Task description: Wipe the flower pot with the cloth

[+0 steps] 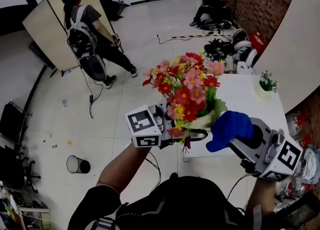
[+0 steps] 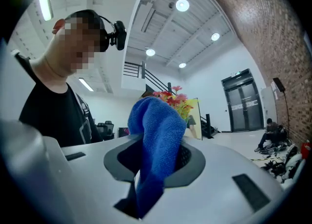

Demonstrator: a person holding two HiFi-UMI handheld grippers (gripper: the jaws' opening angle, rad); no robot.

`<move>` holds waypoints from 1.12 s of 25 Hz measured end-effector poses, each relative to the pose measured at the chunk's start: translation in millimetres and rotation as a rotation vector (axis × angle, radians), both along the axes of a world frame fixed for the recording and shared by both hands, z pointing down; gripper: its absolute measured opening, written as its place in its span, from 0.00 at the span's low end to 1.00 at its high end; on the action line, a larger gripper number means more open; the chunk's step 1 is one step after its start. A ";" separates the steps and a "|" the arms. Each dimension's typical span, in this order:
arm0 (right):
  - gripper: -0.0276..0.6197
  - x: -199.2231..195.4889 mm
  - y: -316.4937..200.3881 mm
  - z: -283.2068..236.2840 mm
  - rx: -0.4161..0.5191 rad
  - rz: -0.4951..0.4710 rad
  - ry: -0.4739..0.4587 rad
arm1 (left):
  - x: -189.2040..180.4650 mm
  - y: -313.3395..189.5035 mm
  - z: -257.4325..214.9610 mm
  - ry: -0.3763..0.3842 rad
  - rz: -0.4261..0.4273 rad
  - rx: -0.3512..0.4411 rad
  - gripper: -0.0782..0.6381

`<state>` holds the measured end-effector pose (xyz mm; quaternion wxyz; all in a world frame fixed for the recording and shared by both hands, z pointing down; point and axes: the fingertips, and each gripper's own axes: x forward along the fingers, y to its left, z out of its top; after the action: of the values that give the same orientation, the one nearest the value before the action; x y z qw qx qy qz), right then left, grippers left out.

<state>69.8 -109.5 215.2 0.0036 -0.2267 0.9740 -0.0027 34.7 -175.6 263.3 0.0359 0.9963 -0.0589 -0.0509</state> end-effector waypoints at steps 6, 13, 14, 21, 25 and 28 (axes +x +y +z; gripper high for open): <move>0.18 -9.0 -0.8 12.1 -0.024 -0.014 0.031 | 4.9 9.8 -8.8 0.004 0.007 0.047 0.90; 0.18 16.3 -19.8 8.6 -0.066 0.080 0.039 | 4.1 27.7 -10.0 -0.031 0.014 0.087 0.90; 0.18 19.5 -25.3 9.1 -0.073 0.097 0.032 | 4.6 30.3 -10.1 -0.028 0.019 0.088 0.90; 0.18 31.2 -36.6 6.9 -0.039 0.120 -0.020 | 6.1 42.1 -4.7 -0.014 0.038 0.092 0.90; 0.18 21.4 -11.4 3.6 0.002 0.055 0.022 | -5.7 19.3 0.5 -0.033 0.011 0.078 0.90; 0.18 2.5 10.0 -0.3 0.038 -0.032 0.024 | -8.5 20.6 -1.5 -0.025 0.046 0.101 0.90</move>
<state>72.3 -99.5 214.9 -0.0038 -0.2108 0.9773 0.0187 26.2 -155.0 261.8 -0.0138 0.9985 -0.0341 -0.0403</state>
